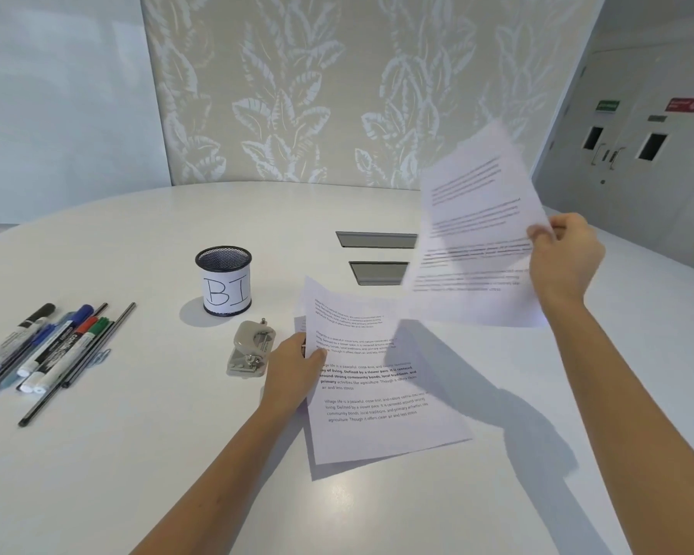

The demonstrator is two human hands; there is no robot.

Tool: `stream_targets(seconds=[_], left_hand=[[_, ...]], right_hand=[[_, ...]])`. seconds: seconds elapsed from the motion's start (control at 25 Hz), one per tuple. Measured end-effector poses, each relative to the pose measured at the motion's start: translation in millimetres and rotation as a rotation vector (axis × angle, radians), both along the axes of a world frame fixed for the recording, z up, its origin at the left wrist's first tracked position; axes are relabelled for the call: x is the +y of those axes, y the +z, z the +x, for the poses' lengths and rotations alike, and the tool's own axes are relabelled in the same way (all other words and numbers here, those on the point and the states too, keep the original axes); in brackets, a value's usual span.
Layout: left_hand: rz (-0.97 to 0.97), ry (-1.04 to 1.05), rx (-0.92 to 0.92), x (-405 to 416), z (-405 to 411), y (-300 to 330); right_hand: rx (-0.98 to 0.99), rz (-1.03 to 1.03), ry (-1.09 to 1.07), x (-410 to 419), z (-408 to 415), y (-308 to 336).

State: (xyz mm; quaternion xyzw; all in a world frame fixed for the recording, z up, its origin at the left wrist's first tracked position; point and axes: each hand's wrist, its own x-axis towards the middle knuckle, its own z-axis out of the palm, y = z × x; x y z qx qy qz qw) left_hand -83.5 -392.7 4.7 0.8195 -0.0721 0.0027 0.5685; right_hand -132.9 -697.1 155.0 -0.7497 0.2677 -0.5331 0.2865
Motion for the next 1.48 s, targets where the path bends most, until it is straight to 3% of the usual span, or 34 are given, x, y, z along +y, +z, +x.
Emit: stream_targets(seconds=[0.16,0.36,0.48,0.6,0.72,0.8,0.88,1.0,1.08,1.16,1.36,1.48], left_hand=[[0.062,0.005,-0.016,-1.9,-0.2,-0.3],[-0.145,0.007,0.177,0.5,0.2,0.9],[-0.039,-0.055,0.09,0.7,-2.6,1.2],[-0.059,-0.097,-0.011,-1.7,-5.8,4.4],[-0.291,-0.186,0.017,-3.5,-1.1,8.6],[-0.311,-0.22,0.037,-9.6,2.3,9.0],[-0.175,-0.216,-0.036,-19.7,9.3,8.9],[0.09,-0.109,-0.169,-31.1,30.2,12.8],[0.495,0.011,-0.238,-33.3,47.6,12.4],[0.777,0.08,-0.165,-33.4,58.3,10.4],[0.848,0.089,0.083,-45.3,75.1,20.8],[0.859,0.073,0.131,-47.7,80.0,26.4]], right_hand=[[0.155,0.113,0.182,20.7,4.0,-23.2],[0.521,0.24,0.392,61.2,3.5,-102.2],[0.693,0.268,0.459,69.7,0.0,-130.8],[0.679,0.378,0.537,66.3,-2.3,-133.3],[0.466,0.77,0.735,54.2,-4.9,-126.6],[0.444,0.912,0.882,39.0,-9.4,-124.6],[0.458,0.927,0.892,27.0,-13.5,-128.4],[0.404,0.819,0.71,15.0,-16.0,-139.4],[0.372,0.75,0.643,9.0,-14.8,-145.8],[0.363,0.722,0.627,5.1,-14.0,-151.8],[0.352,0.701,0.657,-0.7,-15.6,-159.3],[0.31,0.716,0.669,-4.2,-17.2,-161.0]])
